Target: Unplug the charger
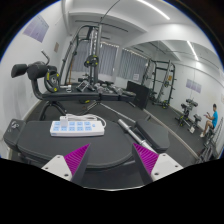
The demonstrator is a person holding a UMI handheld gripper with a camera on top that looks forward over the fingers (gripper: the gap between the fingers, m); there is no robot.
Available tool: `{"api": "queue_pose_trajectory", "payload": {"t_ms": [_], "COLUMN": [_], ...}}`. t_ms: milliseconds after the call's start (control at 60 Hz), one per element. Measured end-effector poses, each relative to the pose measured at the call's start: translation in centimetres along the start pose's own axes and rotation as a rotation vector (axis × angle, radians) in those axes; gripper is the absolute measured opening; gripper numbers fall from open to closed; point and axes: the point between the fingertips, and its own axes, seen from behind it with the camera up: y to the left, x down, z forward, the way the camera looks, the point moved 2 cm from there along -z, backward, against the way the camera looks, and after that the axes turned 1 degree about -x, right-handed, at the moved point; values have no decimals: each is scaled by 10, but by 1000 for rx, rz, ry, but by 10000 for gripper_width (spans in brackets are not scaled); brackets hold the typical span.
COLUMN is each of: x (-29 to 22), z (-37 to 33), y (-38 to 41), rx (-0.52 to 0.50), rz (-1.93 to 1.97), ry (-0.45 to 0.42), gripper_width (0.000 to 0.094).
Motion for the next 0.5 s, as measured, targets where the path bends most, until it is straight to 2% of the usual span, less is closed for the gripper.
{"api": "queue_pose_trajectory", "payload": {"t_ms": [500], "x": [-6], "z": [44], "y": [133], "rx": [-231], "rz": [-47], "ry": [-40], "gripper_width": [855]}}
